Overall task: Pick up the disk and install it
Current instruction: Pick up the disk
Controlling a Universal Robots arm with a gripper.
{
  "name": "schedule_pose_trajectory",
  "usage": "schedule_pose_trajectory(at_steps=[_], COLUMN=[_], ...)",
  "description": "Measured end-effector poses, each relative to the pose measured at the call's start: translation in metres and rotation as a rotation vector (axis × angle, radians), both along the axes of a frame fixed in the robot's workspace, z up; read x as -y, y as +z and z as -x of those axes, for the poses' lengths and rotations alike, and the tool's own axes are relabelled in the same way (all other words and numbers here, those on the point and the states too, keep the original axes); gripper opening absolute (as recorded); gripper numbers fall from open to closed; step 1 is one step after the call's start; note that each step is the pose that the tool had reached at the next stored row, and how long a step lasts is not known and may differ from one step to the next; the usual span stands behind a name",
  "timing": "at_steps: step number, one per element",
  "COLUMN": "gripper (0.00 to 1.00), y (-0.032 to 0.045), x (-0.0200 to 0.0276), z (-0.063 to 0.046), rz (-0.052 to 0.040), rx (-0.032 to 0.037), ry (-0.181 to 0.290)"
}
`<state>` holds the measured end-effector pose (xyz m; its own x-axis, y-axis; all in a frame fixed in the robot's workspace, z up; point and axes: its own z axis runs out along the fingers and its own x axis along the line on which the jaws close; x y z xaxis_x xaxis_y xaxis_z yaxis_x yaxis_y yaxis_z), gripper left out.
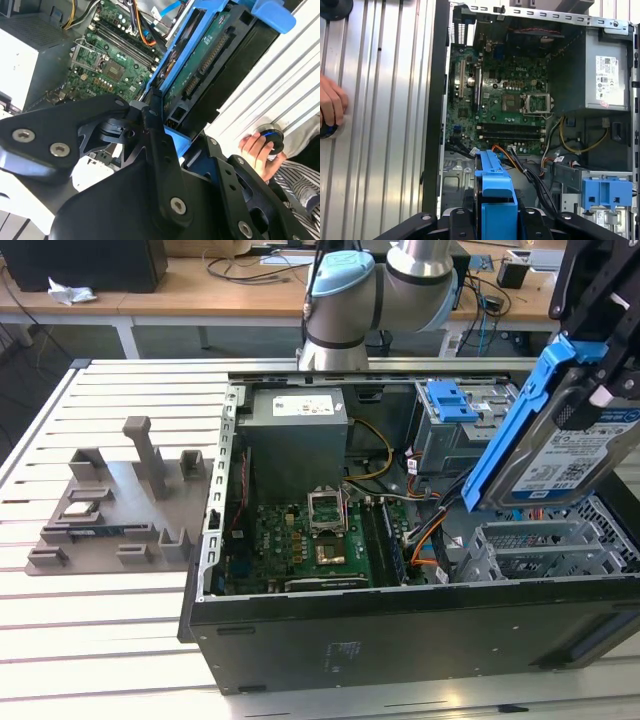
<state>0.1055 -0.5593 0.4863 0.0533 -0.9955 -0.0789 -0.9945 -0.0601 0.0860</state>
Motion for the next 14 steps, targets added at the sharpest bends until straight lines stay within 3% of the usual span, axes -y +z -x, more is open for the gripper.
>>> schedule_pose_trajectory(at_steps=[6,14], gripper=[0.37,0.37], y=[-0.0142,-0.0196], x=[0.0,-0.0001], z=[-0.013,-0.029], rz=[0.0,0.0037], rx=[-0.0025,-0.0024], ry=[0.0,-0.032])
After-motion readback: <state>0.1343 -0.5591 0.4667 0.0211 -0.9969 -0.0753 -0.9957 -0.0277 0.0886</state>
